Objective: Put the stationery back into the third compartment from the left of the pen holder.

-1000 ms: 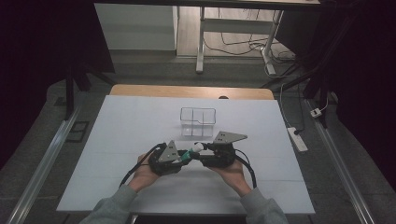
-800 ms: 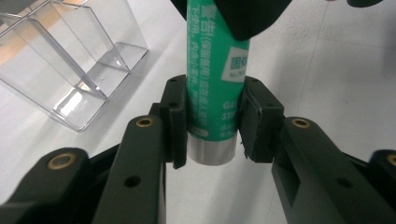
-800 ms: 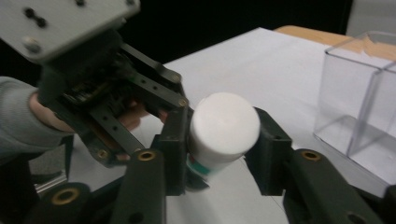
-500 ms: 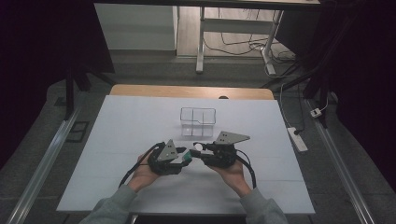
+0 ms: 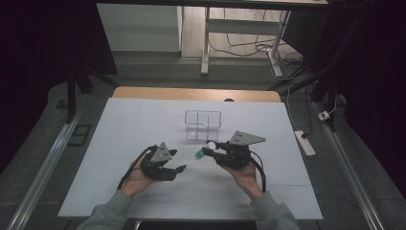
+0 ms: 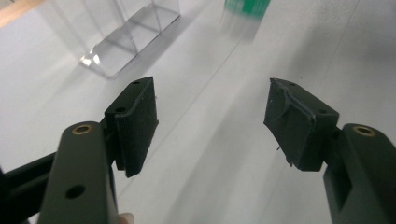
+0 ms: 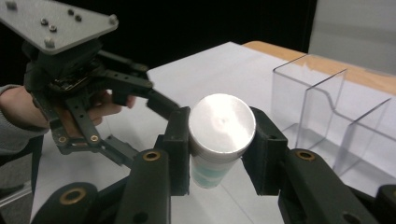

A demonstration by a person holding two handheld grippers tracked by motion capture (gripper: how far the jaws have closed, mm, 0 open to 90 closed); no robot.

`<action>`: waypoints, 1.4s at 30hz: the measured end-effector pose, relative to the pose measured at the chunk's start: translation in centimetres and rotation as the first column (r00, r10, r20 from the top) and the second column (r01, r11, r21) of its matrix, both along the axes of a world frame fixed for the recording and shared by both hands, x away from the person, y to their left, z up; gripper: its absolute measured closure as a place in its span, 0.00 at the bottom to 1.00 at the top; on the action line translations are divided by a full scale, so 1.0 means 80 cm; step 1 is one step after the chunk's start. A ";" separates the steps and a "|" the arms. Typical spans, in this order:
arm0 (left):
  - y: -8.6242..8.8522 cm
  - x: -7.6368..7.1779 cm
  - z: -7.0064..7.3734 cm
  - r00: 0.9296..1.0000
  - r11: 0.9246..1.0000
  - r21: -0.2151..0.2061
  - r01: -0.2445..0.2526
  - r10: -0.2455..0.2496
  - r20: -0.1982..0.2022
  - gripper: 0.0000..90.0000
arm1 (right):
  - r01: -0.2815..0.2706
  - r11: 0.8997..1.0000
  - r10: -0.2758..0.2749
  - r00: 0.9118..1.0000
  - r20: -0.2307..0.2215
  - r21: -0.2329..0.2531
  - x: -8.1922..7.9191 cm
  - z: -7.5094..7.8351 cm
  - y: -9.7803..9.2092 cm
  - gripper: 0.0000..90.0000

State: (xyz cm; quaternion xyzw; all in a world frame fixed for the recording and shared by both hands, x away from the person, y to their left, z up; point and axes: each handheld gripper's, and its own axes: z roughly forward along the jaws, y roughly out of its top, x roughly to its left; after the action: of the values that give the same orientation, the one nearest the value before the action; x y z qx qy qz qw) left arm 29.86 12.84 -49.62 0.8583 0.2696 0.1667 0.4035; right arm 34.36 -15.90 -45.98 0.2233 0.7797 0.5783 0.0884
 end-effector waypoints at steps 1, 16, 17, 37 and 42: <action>0.004 -0.003 -0.001 1.000 1.000 0.001 -0.007 0.007 0.002 0.38 | 0.003 1.000 -0.003 1.000 0.003 0.001 -0.001 0.002 -0.002 0.70; 0.053 -0.032 -0.010 0.993 0.993 -0.036 -0.113 0.112 -0.032 0.35 | 0.045 0.999 -0.045 0.998 0.047 0.011 -0.004 0.023 -0.018 0.70; 0.057 -0.034 -0.010 0.992 0.992 -0.038 -0.120 0.119 -0.030 0.35 | 0.049 0.999 -0.049 0.998 0.049 0.011 -0.004 0.023 -0.018 0.70; 0.095 -0.045 -0.017 0.981 0.981 -0.039 -0.192 0.191 -0.034 0.33 | 0.144 0.989 -0.146 0.987 0.071 0.038 0.024 0.055 -0.034 0.70; 0.097 -0.045 -0.018 0.980 0.980 -0.037 -0.196 0.195 -0.032 0.33 | 0.168 0.985 -0.170 0.983 0.077 0.026 0.038 0.059 -0.029 0.70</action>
State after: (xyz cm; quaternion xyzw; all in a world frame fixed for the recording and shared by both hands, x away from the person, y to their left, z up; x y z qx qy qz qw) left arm 26.26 20.59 -51.03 0.8218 0.3616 0.1879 0.3983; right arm 37.42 -18.21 -41.28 0.2665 0.7483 0.5845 0.1656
